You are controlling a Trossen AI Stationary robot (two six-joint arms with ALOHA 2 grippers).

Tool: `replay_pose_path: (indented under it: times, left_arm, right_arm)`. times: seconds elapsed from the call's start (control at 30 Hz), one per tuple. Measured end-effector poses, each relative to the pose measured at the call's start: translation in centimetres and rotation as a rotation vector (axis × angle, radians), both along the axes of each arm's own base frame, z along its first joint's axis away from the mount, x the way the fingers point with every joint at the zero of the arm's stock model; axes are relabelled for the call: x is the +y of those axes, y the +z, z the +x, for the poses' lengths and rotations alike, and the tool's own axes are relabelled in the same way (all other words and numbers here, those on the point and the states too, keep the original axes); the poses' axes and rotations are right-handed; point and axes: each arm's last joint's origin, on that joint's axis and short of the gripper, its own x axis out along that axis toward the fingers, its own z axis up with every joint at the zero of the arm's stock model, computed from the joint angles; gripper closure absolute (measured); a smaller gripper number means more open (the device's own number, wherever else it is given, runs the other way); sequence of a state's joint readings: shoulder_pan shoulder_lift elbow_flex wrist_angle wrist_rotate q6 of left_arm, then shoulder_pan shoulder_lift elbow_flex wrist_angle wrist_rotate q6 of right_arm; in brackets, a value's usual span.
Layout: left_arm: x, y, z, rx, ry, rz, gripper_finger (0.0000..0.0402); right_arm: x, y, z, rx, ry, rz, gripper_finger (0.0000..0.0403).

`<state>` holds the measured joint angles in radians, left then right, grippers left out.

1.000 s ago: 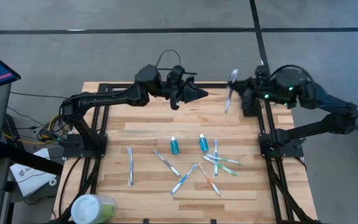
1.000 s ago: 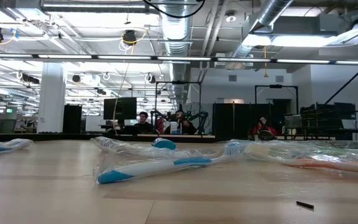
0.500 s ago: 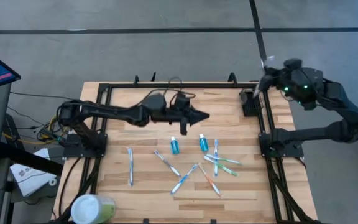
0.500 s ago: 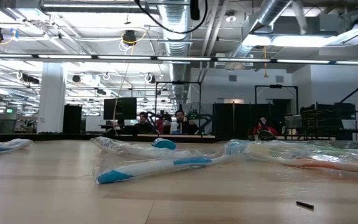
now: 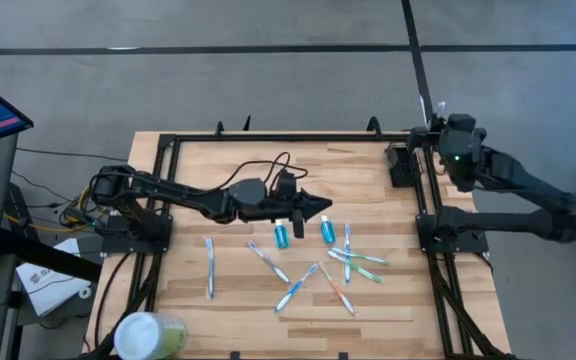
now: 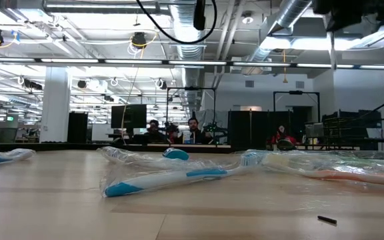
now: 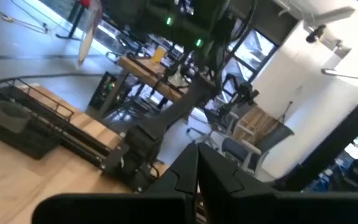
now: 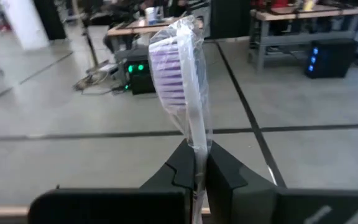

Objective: Pick & Place toothbrushing station
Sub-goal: Put the top purple toothbrush into the left section of wire organizer

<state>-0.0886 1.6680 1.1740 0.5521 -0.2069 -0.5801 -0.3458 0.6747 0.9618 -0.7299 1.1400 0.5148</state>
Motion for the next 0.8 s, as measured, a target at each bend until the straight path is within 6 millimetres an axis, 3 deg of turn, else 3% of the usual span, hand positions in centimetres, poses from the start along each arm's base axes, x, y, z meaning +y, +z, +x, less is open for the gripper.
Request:
replay_pose_path:
  times: [0.3, 0.8]
  left_arm:
    - [-1.3, 0.0, -0.1, 0.002, -0.003, -0.008, 0.04]
    - [-1.9, -0.1, -0.7, 0.014, -0.037, -0.053, 0.04]
  right_arm:
    - [-2.6, -3.1, 0.5, 0.031, -0.102, -0.043, 0.0394]
    - [-8.8, -7.3, 1.2, 0.08, -0.201, 0.043, 0.0393]
